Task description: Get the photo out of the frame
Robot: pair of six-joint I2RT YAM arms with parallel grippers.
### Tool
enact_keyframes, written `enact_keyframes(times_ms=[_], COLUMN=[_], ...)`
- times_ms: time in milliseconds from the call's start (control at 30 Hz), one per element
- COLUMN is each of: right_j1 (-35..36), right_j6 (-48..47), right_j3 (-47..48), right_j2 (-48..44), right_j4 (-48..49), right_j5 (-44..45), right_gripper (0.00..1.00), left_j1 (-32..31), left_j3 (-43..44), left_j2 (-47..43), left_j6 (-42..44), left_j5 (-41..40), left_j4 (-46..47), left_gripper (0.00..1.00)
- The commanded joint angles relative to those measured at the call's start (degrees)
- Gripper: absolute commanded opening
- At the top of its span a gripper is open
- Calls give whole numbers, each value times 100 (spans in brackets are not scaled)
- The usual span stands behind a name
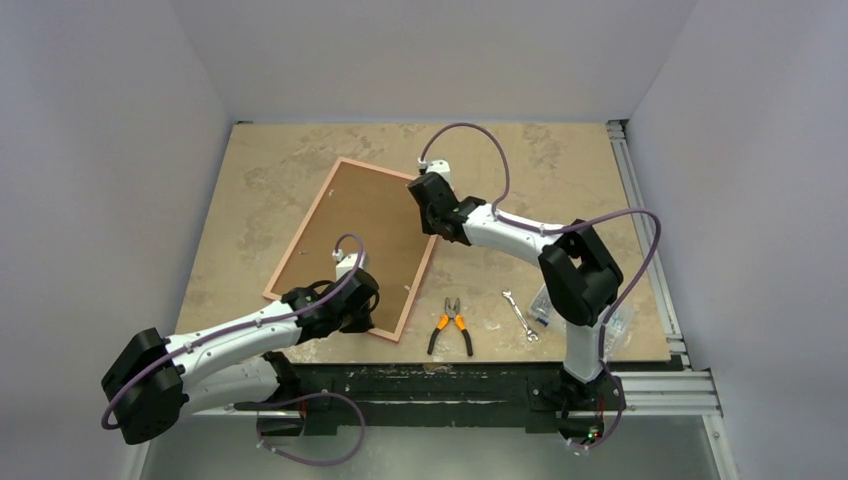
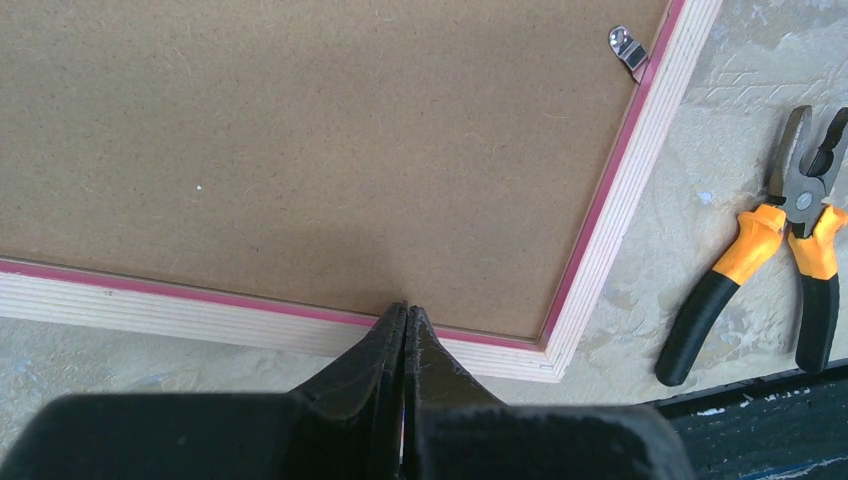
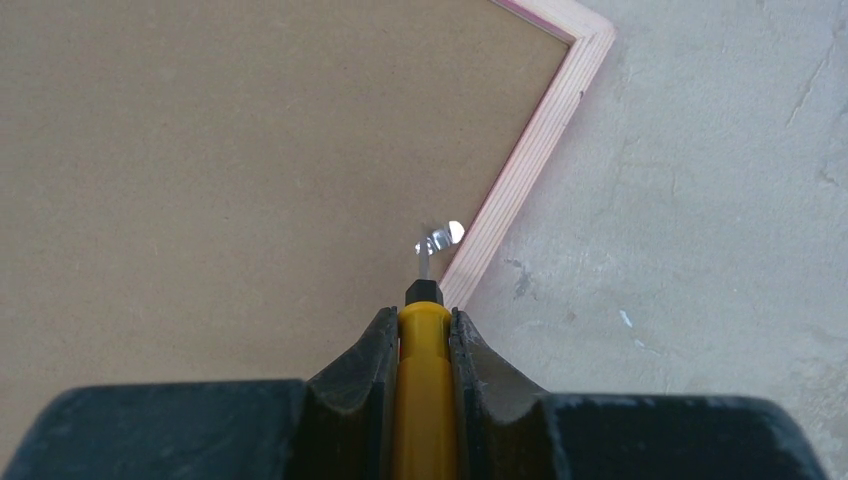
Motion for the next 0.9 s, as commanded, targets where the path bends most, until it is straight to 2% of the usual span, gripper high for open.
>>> enact_keyframes(times_ms=[0,100,167,300,767,867], right_j1=[-143,-145,-146,-150,-152,-154], right_j6=[-578,-593,-357,-26,55,118], right_j3=[-351,-158,3,94,-272,-152], right_j2=[-128,-134,-255,-460,-554,-422], right_j4=[1012,699,193,-277,88,-198], right_j5=[-227,-237,-19,-113,-678,-440], right_gripper=[0,0,0,0,0,0], left_j1=[27,27,25,22,21,23], left_j3=[-75,-75,-76,-74,-55,-47], left_j2=[-59,-60,-84,-71,-66,-58], left_j6=[39,52,58,37,30,30], left_j5=[-11,0,-12,0,0,-2], left_j4=[-162,-158,-159,-120,-142,-134], left_gripper=[0,0,0,0,0,0])
